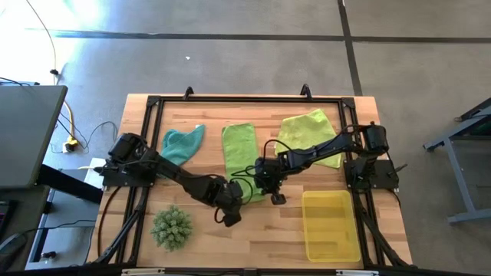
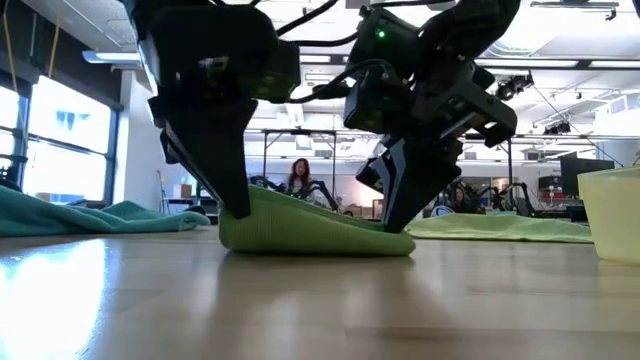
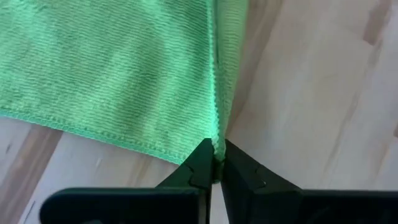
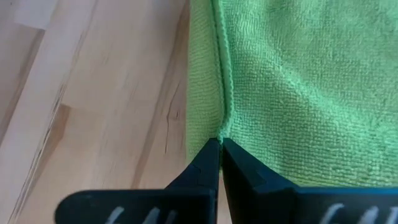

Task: Roll microfiber towels into tight, uniform cylinder then place into a basket
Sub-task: Roll the green microfiber cloth

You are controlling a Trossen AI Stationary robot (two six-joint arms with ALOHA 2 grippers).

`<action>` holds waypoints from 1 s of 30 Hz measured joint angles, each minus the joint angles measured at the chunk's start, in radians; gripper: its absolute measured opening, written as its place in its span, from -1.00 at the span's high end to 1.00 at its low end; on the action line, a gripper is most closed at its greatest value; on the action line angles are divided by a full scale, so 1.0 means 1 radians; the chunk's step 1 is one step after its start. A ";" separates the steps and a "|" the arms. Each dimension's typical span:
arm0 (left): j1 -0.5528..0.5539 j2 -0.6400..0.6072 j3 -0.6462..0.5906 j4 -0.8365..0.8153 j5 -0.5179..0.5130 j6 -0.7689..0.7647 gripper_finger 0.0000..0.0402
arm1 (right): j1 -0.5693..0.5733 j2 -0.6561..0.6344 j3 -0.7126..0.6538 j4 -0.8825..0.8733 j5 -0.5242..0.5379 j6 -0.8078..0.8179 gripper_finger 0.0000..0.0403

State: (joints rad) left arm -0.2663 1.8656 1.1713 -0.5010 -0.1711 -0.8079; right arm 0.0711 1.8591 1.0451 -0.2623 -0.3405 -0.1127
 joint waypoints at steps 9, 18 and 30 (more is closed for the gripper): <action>0.054 -0.001 0.000 -0.032 0.035 -0.065 0.94 | -0.001 0.000 0.000 -0.005 0.001 -0.009 1.00; 0.078 0.019 0.000 -0.064 0.026 -0.022 0.93 | -0.001 0.001 -0.001 -0.003 0.049 -0.021 0.94; 0.078 0.042 0.000 -0.064 0.004 0.001 0.80 | -0.016 0.001 0.036 -0.121 0.046 -0.043 0.50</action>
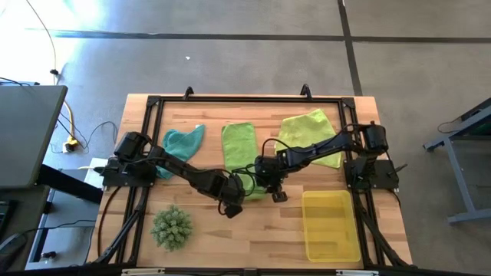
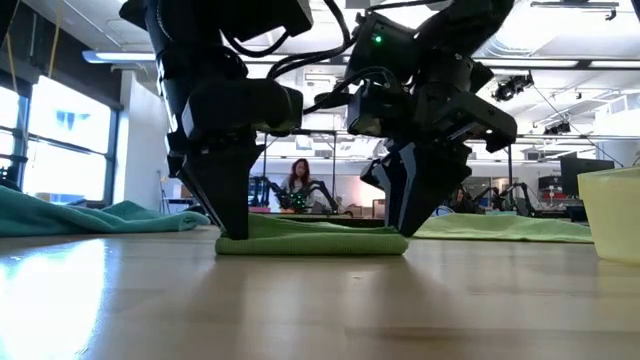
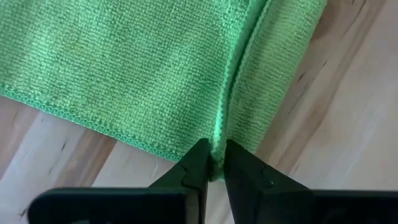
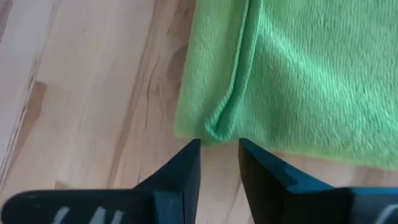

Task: Roll microfiber towels into tight, uniform cylinder then place into a basket
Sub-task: Roll the green microfiber cloth

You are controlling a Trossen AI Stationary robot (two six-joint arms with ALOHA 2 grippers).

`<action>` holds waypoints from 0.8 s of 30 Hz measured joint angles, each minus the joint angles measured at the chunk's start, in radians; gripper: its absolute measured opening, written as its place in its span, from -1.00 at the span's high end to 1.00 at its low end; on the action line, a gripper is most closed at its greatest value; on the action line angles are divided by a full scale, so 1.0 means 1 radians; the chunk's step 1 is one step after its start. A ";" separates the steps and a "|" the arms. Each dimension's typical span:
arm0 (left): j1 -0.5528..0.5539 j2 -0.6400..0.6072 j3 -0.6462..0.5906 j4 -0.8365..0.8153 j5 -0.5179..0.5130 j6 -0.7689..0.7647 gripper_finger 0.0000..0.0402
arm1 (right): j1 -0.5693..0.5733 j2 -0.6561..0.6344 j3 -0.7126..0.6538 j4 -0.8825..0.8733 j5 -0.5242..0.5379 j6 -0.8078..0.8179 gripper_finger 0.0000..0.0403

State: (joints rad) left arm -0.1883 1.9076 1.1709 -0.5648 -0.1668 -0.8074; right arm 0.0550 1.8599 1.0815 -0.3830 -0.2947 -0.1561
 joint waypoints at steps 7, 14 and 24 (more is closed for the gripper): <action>0.000 0.000 0.000 0.000 -0.008 0.024 0.73 | 0.012 -0.002 0.056 -0.142 0.000 -0.002 0.49; -0.001 0.000 0.000 0.000 -0.011 0.003 0.71 | 0.093 -0.044 0.056 -0.123 0.109 -0.004 0.49; -0.011 0.000 0.000 -0.011 -0.013 0.000 0.71 | 0.196 -0.042 0.000 0.087 0.259 -0.058 0.49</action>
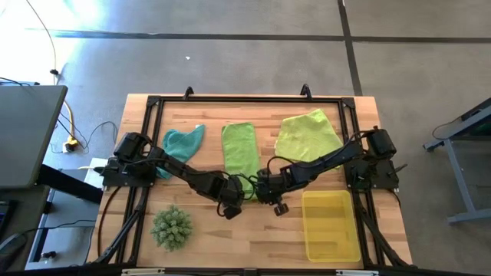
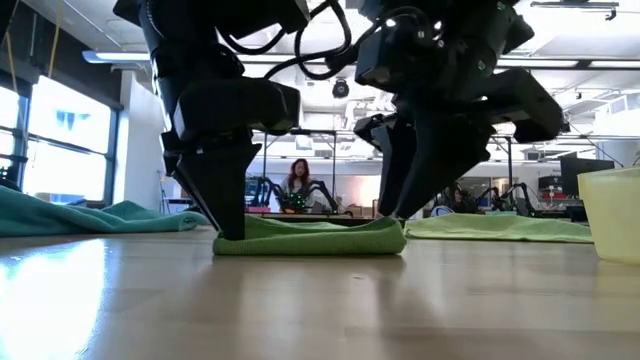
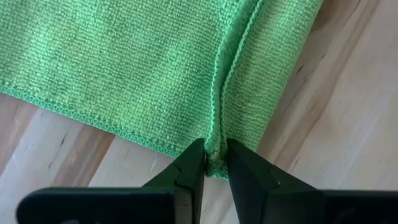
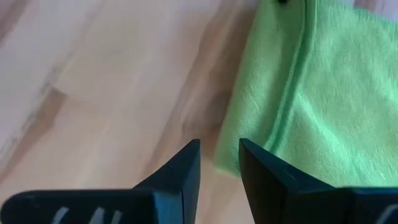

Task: Roll microfiber towels into tight, uniform cylinder then place into a basket
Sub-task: Roll the green microfiber cloth

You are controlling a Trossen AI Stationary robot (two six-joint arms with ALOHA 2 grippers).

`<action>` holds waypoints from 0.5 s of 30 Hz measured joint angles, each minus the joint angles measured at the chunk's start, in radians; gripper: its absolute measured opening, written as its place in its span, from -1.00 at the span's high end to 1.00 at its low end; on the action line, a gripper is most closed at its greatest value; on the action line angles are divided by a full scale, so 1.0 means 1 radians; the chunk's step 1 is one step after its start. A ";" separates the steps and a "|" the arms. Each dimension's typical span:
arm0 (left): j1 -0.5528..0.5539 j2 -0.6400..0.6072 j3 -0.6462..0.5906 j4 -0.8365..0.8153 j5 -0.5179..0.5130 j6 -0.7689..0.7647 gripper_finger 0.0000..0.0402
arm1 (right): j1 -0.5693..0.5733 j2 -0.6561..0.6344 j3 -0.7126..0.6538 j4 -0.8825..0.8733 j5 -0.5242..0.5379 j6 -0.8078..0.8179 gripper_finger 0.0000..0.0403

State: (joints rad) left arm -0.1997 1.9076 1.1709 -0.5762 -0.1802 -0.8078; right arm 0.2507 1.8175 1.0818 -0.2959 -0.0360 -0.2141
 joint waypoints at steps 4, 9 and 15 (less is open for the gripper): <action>0.000 0.000 0.000 -0.003 0.000 0.000 0.71 | 0.005 0.001 -0.038 0.071 0.000 0.030 0.49; 0.000 0.000 0.000 -0.002 0.001 -0.001 0.71 | 0.005 0.016 -0.080 0.135 0.000 0.034 0.49; 0.000 0.000 0.000 0.000 0.002 -0.001 0.71 | 0.005 0.016 -0.096 0.164 0.002 -0.008 0.48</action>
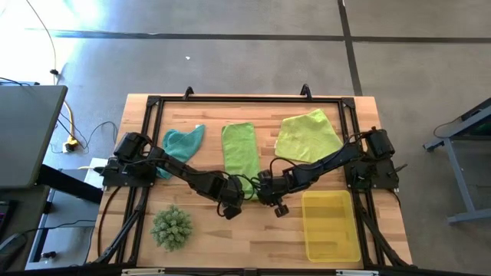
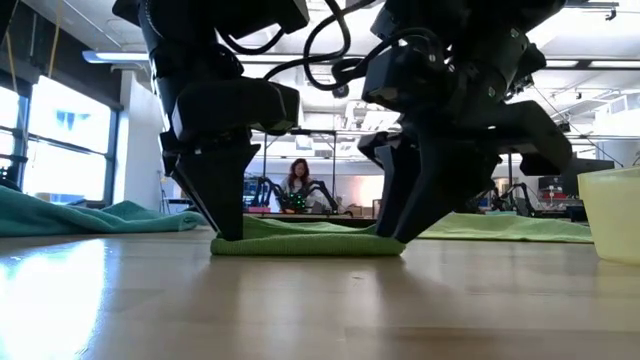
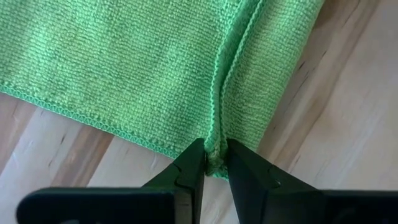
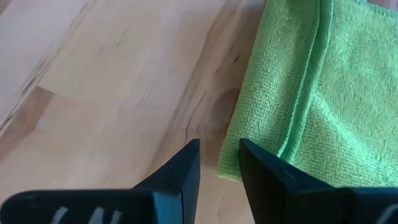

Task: Roll microfiber towels into tight, uniform cylinder then place into a basket
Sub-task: Roll the green microfiber cloth

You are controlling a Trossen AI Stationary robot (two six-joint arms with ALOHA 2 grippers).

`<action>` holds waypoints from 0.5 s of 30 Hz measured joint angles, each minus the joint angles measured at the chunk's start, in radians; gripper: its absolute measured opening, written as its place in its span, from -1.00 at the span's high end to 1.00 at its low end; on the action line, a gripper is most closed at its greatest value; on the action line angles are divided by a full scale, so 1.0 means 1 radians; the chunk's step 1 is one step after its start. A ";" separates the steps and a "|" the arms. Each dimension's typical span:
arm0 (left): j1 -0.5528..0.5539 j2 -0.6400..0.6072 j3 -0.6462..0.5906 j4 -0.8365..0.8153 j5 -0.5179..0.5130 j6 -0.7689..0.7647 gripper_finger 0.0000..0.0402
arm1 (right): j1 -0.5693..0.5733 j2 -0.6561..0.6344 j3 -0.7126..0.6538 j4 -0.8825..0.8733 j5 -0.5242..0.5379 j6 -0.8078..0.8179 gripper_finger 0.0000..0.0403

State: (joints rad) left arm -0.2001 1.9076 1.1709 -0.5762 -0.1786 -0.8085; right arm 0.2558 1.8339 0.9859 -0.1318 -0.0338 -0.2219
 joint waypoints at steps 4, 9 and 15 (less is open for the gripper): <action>0.000 0.000 0.000 0.000 0.003 0.000 0.71 | 0.000 0.000 0.000 0.003 0.000 -0.032 0.47; 0.000 0.000 0.000 0.001 0.003 0.000 0.71 | 0.000 0.000 0.000 0.009 0.000 -0.031 0.31; 0.000 0.000 0.000 0.001 0.003 0.000 0.71 | 0.000 0.000 0.000 0.009 0.000 -0.018 0.30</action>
State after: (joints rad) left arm -0.2001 1.9076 1.1709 -0.5752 -0.1757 -0.8089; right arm 0.2558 1.8339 0.9859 -0.1226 -0.0334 -0.2398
